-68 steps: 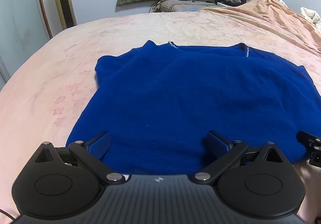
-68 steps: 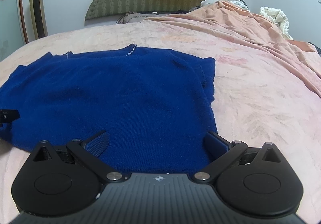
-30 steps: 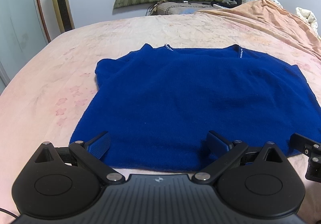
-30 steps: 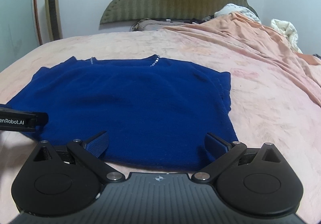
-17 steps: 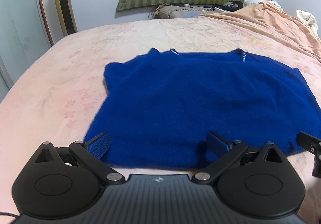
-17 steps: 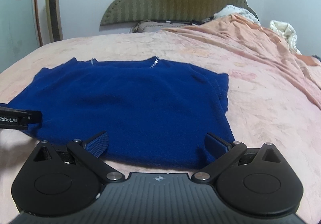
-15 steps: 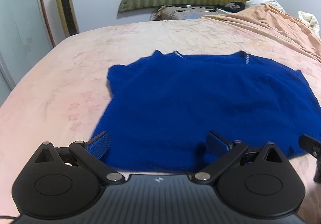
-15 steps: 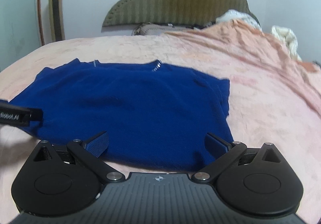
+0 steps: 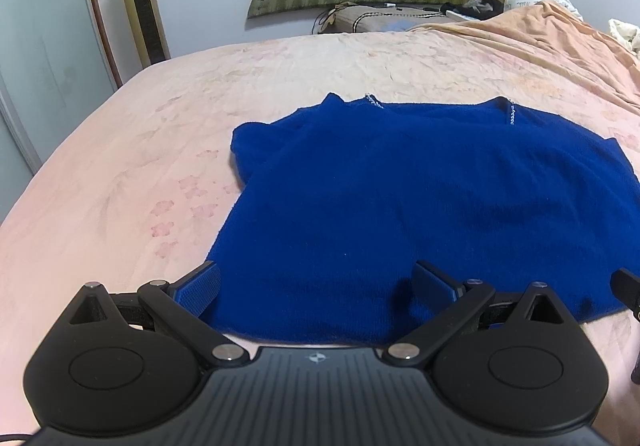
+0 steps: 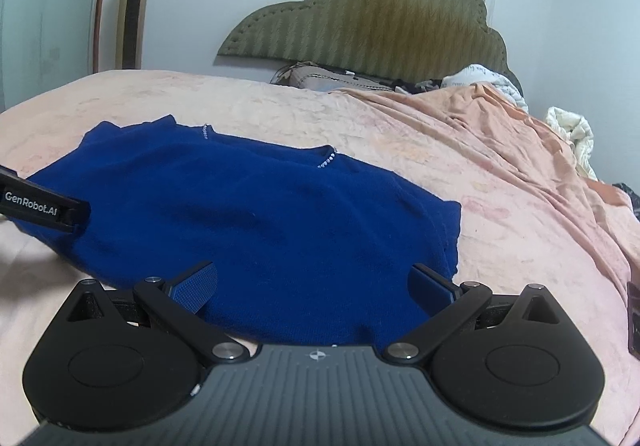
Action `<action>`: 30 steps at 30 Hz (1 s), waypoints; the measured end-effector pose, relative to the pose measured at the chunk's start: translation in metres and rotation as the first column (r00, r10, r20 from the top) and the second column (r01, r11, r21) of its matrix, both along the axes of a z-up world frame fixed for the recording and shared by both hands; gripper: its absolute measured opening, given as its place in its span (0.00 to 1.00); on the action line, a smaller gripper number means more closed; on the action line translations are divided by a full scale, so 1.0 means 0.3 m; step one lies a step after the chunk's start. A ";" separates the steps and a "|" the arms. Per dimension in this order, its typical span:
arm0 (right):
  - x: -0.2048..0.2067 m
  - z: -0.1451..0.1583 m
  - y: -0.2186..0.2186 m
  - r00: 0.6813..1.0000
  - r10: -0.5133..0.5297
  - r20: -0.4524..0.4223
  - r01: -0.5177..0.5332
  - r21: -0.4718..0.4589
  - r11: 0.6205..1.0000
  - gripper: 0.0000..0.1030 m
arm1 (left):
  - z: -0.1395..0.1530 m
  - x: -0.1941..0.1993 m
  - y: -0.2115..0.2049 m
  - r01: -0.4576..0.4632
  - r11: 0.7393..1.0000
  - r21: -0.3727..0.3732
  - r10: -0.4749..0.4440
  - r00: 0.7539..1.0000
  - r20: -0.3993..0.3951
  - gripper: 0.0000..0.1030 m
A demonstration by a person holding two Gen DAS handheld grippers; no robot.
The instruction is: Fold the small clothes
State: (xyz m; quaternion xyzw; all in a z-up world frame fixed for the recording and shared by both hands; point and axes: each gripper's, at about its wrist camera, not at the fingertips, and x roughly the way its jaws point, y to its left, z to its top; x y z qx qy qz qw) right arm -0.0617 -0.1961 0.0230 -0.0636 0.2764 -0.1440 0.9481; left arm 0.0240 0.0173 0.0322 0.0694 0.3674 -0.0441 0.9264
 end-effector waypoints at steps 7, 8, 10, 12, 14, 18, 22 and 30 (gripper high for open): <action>0.001 0.009 0.053 0.999 0.046 0.016 -0.045 -0.026 0.999 1.00 | -0.001 0.011 0.002 0.000 1.000 0.018 -0.001 1.000 0.002 0.99; 0.004 0.009 0.058 0.999 0.045 0.014 -0.045 -0.027 0.999 1.00 | 0.000 0.014 0.003 0.002 1.000 0.021 -0.002 1.000 0.002 0.99; 0.011 0.009 0.070 0.999 0.040 0.009 -0.040 -0.030 0.999 1.00 | 0.003 0.020 0.006 0.007 1.000 0.024 -0.007 1.000 0.002 0.99; 0.013 0.011 0.080 0.999 0.037 0.011 -0.037 -0.031 0.999 0.99 | 0.011 0.030 0.011 0.019 0.999 0.029 -0.019 1.000 0.008 0.99; 0.017 0.019 0.089 0.999 0.042 0.012 -0.041 -0.030 0.999 0.99 | 0.026 0.048 0.020 0.022 0.999 0.041 -0.023 0.999 0.023 0.99; 0.029 0.031 0.128 0.997 0.072 -0.001 -0.072 -0.075 0.995 0.99 | 0.049 0.091 0.036 0.014 0.999 0.034 -0.015 0.999 0.029 0.99; 0.047 0.027 0.166 0.998 0.066 -0.010 -0.067 -0.159 0.985 0.99 | 0.054 0.106 0.020 0.021 1.000 0.016 -0.021 1.000 0.017 0.99; 0.061 0.053 0.114 1.000 0.024 0.008 -0.024 -0.080 0.997 0.99 | 0.035 0.123 -0.011 0.042 0.999 0.035 -0.042 0.999 0.007 0.99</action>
